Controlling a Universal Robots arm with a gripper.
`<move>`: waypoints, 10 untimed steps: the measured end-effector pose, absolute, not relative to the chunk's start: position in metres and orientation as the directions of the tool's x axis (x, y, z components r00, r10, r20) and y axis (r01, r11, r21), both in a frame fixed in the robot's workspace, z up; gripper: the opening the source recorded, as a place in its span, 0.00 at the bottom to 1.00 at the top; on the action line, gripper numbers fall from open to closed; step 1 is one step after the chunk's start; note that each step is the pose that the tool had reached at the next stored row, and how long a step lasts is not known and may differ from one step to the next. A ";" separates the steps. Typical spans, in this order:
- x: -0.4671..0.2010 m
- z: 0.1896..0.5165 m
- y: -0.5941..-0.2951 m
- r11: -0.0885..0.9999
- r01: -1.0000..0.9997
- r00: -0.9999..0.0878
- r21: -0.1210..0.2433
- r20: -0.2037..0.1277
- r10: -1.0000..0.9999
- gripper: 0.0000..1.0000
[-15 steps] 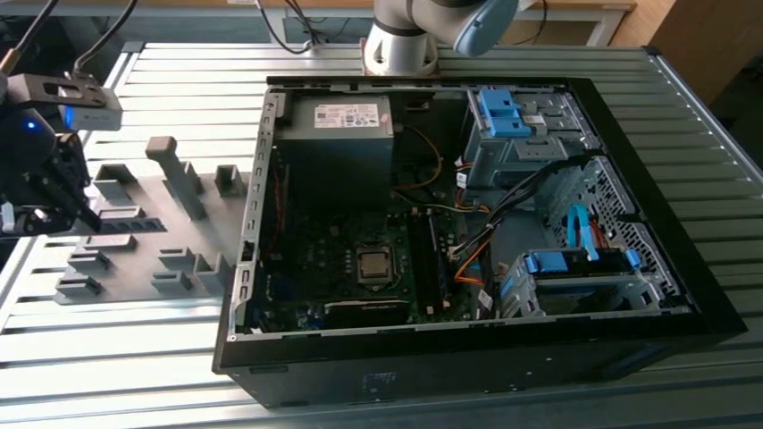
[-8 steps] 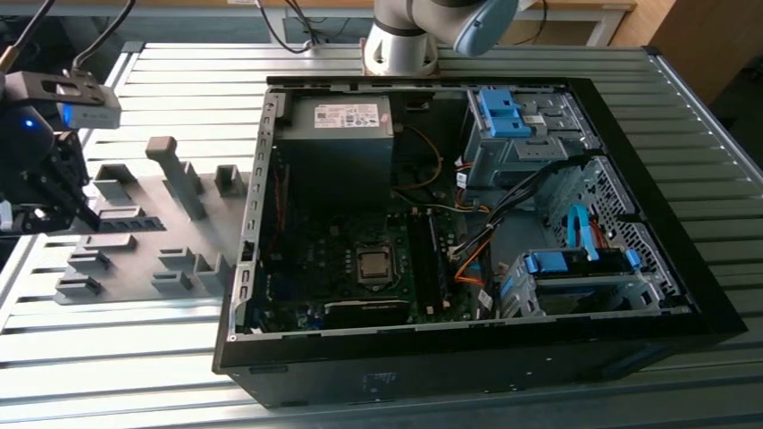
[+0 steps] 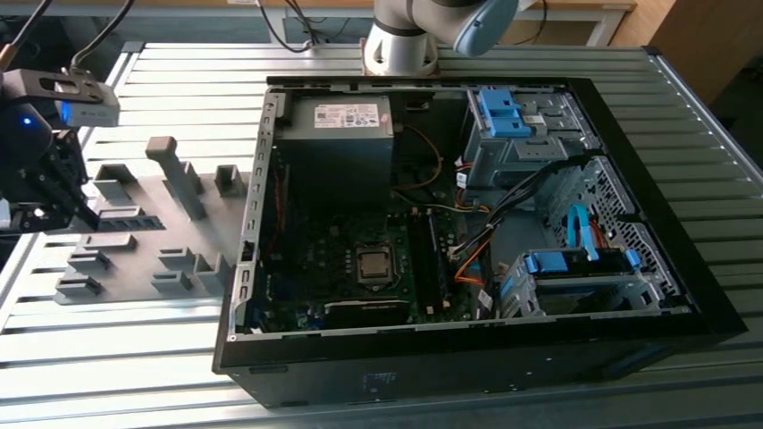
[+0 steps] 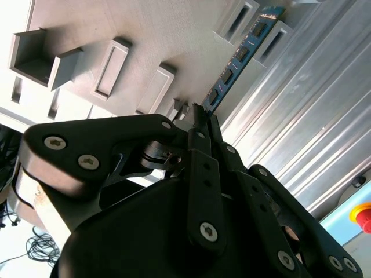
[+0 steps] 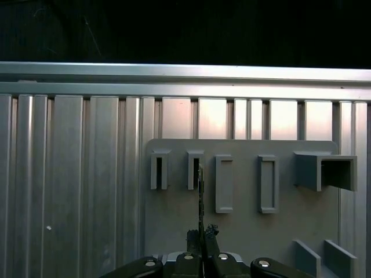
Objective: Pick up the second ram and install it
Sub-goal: 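Pick up the second ram and move it above second insertion slot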
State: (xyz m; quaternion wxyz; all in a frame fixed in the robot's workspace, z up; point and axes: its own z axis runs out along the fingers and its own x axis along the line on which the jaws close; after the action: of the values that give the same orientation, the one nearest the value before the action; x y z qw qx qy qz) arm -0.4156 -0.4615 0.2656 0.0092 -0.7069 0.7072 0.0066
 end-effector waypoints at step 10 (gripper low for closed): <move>-0.416 0.269 -0.461 0.001 -1.000 0.000 -0.004 -0.022 -1.000 0.14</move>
State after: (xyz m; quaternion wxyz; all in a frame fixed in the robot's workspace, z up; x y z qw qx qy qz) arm -0.4156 -0.4615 0.2694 0.0091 -0.7069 0.7072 0.0066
